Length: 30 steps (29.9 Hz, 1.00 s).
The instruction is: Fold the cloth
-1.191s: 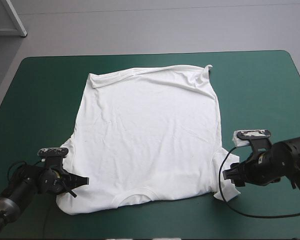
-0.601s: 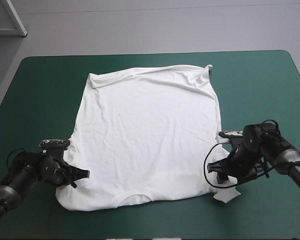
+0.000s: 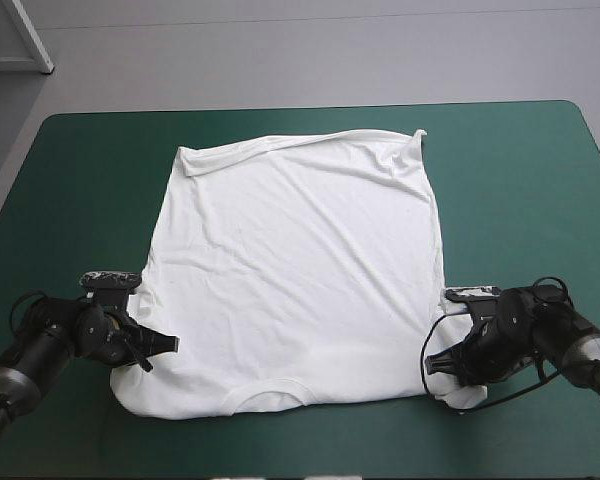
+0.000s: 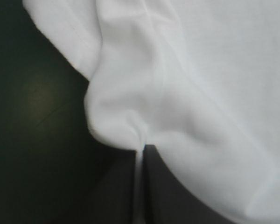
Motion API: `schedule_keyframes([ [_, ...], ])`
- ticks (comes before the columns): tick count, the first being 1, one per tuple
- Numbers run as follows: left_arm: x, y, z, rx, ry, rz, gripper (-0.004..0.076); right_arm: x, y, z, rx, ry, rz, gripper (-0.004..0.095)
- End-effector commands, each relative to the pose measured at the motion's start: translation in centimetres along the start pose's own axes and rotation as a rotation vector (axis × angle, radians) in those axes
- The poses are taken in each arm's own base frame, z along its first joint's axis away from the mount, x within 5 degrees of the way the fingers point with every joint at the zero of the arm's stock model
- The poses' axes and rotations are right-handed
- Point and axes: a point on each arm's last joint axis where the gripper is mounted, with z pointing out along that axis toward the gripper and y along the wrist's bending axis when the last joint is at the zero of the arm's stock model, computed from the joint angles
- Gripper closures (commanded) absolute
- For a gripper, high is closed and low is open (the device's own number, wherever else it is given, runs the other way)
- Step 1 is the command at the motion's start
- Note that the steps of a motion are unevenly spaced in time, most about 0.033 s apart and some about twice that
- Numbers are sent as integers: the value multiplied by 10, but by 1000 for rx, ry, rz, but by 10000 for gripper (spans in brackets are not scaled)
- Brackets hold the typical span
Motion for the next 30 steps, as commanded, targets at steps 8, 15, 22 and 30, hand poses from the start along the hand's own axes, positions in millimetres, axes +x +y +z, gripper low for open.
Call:
schedule_keyframes([
  [8, -41, -1, -91, 15, -324, 45, 734, -22, 16, -111, -29, -360, -96, 922],
  [15, -59, 0, -219, 17, -632, 100, 734, -12, 23, -251, 29, -732, -105, 922],
  [22, -51, 4, -343, -7, -1057, 151, 734, 26, 25, -372, 76, -1203, -79, 922],
  [30, -43, 6, -414, -61, -1315, 201, 734, 79, 26, -452, 121, -1590, -104, 922],
])
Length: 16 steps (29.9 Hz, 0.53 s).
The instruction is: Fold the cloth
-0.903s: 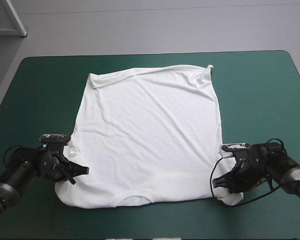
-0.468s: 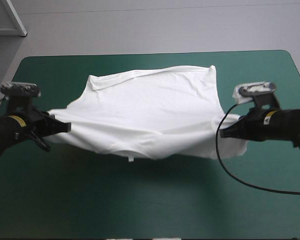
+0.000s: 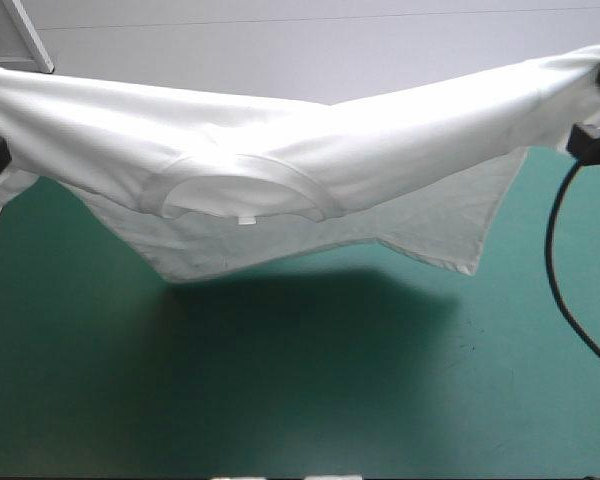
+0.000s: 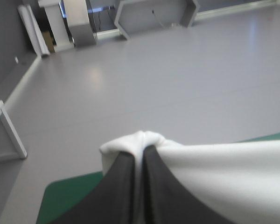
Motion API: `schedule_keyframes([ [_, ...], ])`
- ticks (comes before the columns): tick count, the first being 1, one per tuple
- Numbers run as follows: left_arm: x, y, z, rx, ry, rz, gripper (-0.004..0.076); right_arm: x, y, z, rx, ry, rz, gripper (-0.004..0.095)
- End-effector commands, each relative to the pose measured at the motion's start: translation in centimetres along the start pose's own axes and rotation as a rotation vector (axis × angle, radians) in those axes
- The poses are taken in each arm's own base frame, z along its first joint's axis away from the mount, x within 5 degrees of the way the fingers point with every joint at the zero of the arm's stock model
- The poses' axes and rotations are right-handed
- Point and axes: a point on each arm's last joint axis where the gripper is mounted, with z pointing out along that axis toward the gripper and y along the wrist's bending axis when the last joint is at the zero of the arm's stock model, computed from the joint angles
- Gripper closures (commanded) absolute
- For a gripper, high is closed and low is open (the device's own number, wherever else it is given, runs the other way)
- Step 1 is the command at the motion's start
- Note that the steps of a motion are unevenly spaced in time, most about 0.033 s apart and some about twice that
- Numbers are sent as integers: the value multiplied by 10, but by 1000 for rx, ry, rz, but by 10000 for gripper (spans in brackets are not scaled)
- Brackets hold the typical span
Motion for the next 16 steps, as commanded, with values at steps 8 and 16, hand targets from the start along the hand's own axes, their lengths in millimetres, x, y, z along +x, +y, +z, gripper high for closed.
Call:
schedule_keyframes([
  [8, -40, 10, -32, -72, -252, 20, 734, -34, -5, -39, 40, -247, -52, 922],
  [16, -21, 4, 24, -24, -66, 41, 734, -11, -3, 23, 57, -13, -75, 922],
])
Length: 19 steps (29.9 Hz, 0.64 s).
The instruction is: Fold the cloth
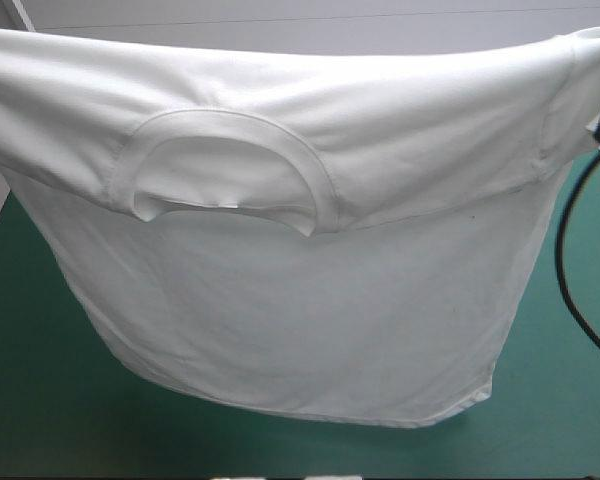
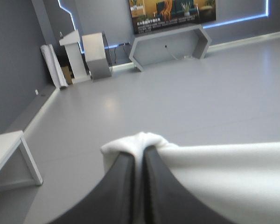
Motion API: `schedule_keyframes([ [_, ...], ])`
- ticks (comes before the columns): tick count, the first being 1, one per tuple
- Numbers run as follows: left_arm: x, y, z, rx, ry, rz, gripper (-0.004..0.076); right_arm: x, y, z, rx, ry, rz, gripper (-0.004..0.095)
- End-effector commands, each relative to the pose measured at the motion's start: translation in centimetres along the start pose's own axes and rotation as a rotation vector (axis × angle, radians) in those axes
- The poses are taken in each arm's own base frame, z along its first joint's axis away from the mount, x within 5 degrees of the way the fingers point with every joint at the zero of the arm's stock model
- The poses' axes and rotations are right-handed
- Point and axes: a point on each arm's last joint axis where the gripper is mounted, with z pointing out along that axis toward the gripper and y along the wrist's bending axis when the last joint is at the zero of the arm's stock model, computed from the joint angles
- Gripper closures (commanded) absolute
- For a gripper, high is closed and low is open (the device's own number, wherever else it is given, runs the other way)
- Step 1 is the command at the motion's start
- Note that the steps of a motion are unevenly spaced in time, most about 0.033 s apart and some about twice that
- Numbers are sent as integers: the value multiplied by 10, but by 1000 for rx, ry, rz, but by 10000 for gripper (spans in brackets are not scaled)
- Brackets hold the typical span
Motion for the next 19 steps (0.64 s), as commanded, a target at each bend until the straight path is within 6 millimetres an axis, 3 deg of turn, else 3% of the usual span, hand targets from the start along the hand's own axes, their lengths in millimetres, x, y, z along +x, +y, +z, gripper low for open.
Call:
schedule_keyframes([
  [1, 11, -8, 42, 47, 45, 4, 734, 9, 2, 41, 25, 51, -36, 922],
  [7, 57, -25, 118, 117, 221, -9, 734, 58, 12, 132, 9, 233, -72, 922],
  [19, 161, -55, 266, 119, 277, -55, 734, 146, 27, 285, 37, 223, -120, 922],
])
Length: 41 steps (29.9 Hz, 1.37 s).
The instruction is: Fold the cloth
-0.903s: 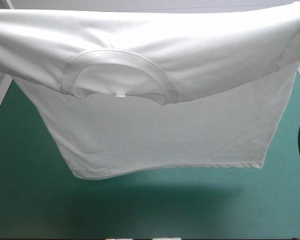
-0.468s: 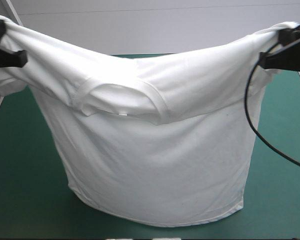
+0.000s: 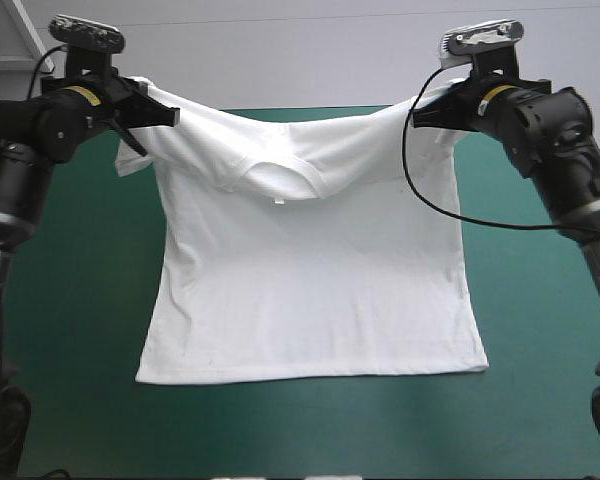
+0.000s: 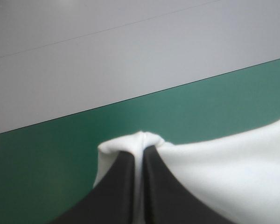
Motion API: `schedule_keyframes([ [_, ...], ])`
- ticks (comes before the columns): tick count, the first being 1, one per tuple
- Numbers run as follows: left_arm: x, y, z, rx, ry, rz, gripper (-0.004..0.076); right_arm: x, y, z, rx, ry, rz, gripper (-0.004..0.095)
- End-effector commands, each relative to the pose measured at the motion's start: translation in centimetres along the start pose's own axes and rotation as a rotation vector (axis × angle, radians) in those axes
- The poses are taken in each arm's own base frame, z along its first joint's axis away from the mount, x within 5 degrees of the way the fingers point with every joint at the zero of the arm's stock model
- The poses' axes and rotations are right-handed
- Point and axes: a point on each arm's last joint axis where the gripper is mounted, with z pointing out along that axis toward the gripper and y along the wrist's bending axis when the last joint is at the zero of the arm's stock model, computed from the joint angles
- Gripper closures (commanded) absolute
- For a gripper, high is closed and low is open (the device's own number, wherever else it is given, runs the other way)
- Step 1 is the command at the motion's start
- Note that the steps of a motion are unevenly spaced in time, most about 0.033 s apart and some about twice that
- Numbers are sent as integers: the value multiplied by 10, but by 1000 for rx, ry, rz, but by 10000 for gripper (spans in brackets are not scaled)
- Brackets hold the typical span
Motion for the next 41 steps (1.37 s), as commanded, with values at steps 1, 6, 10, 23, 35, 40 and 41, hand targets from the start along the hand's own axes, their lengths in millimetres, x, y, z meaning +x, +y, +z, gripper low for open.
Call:
schedule_keyframes([
  [1, -10, 2, 33, -24, -155, -31, 734, -12, 1, 23, 22, -152, -34, 922],
  [6, 11, -1, 102, -28, -173, -32, 732, 15, 15, 92, -4, -92, -57, 920],
  [10, 29, -3, 143, -30, -173, -33, 620, 35, 18, 128, -13, -54, 26, 769],
  [23, 20, -2, 81, 6, 72, -22, 199, 22, -10, 62, 73, 92, 88, 150],
  [35, 29, -6, -51, 46, 411, -145, 290, 20, -25, -79, 68, 316, 113, 240],
  [40, 58, -12, -79, 55, 459, -157, 303, 41, -17, -106, -23, 353, 129, 240],
  [41, 68, -13, -83, 49, 481, -152, 303, 48, -16, -109, -33, 369, 132, 240],
])
